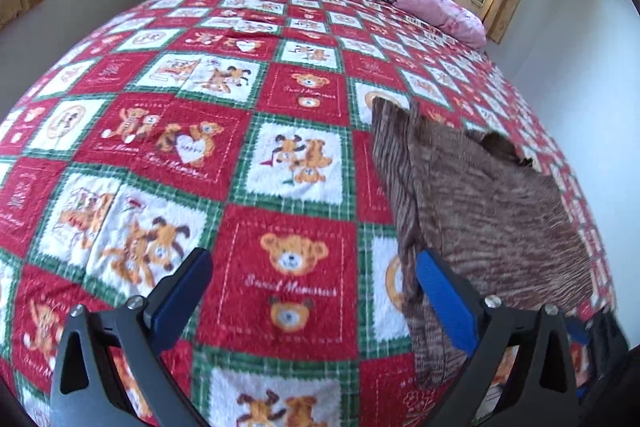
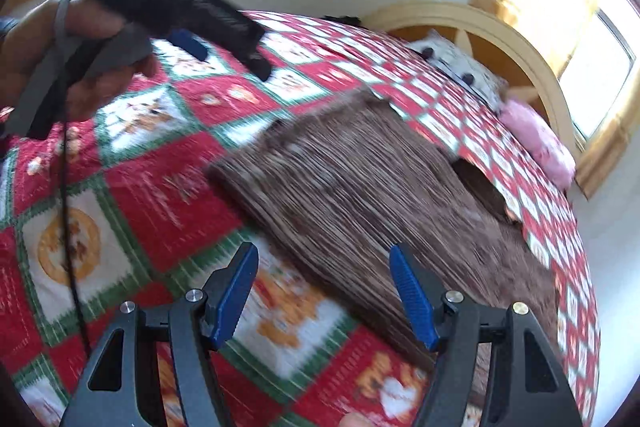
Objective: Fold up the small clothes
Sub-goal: 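Move both tools to the side edge of the folded sweater, then close the left gripper on the sweater edge while the right gripper grasps it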
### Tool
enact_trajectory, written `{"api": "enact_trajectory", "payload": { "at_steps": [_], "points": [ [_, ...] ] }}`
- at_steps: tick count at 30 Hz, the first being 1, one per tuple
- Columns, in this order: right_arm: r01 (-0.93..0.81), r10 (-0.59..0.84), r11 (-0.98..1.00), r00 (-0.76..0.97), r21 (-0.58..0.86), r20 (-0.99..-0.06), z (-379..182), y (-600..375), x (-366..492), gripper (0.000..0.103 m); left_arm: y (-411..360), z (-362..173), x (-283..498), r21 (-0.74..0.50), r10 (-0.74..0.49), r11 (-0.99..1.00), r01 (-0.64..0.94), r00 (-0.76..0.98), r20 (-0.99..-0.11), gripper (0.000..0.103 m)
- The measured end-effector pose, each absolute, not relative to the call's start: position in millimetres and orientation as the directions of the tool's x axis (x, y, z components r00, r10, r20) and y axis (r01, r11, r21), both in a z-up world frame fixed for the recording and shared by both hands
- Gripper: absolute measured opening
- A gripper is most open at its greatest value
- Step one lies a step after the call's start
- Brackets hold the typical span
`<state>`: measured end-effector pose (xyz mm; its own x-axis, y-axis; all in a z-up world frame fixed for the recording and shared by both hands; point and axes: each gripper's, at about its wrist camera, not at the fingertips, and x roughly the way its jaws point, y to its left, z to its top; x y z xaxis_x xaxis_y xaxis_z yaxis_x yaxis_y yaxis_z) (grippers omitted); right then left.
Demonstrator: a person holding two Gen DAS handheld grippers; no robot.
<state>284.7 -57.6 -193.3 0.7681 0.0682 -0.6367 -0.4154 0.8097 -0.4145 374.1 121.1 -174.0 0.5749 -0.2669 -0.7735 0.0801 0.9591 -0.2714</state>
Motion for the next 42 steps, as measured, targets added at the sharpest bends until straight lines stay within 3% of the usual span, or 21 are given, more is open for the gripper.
{"api": "enact_trajectory", "payload": {
  "at_steps": [7, 12, 16, 18, 26, 29, 31, 32, 35, 42],
  "points": [
    [-0.440, 0.059, 0.761, 0.779, -0.477, -0.624, -204.2, -19.8, 303.6, 0.069, 118.8, -176.2, 397.8, -0.340, -0.328, 0.936, 0.086, 0.560, -0.761, 0.103],
    [-0.449, 0.071, 0.778, 0.758, -0.439, -0.648, -211.3, -18.4, 311.9, 0.069, 105.7, -178.1, 415.6, -0.349, -0.357, 0.929, 0.125, 0.559, -0.749, 0.103],
    [-0.429, 0.070, 0.800, 0.761, -0.419, -0.645, -210.7, -24.0, 314.7, 0.068, 84.0, -182.5, 433.2, -0.337, -0.379, 0.924, 0.180, 0.551, -0.743, 0.094],
    [-0.421, 0.065, 0.807, 0.761, -0.415, -0.646, -211.7, -25.9, 316.8, 0.061, 74.9, -185.1, 441.7, -0.322, -0.375, 0.927, 0.194, 0.550, -0.746, 0.091],
    [-0.434, 0.077, 0.799, 0.759, -0.415, -0.646, -216.1, -23.7, 318.1, 0.049, 53.0, -193.5, 471.2, -0.270, -0.337, 0.942, 0.201, 0.560, -0.757, 0.087],
    [-0.440, 0.086, 0.807, 0.747, -0.394, -0.659, -216.6, -24.1, 319.9, 0.047, 51.2, -193.1, 473.1, -0.274, -0.354, 0.935, 0.225, 0.564, -0.746, 0.072],
    [-0.448, 0.104, 0.815, 0.736, -0.367, -0.669, -215.6, -27.1, 321.7, 0.041, 49.6, -193.2, 474.7, -0.279, -0.362, 0.932, 0.231, 0.560, -0.745, 0.050],
    [-0.450, 0.108, 0.817, 0.734, -0.361, -0.670, -215.6, -29.2, 323.0, 0.034, 50.8, -193.5, 474.8, -0.294, -0.379, 0.925, 0.239, 0.553, -0.742, 0.030],
    [-0.441, 0.101, 0.820, 0.738, -0.364, -0.667, -215.1, -29.3, 322.8, 0.013, 51.2, -194.0, 478.3, -0.332, -0.407, 0.914, 0.235, 0.535, -0.740, 0.012],
    [-0.420, 0.125, 0.855, 0.736, -0.305, -0.665, -208.0, -41.9, 327.0, 0.008, 57.7, -194.3, 479.9, -0.403, -0.443, 0.893, 0.199, 0.539, -0.716, 0.007]
  ]
}}
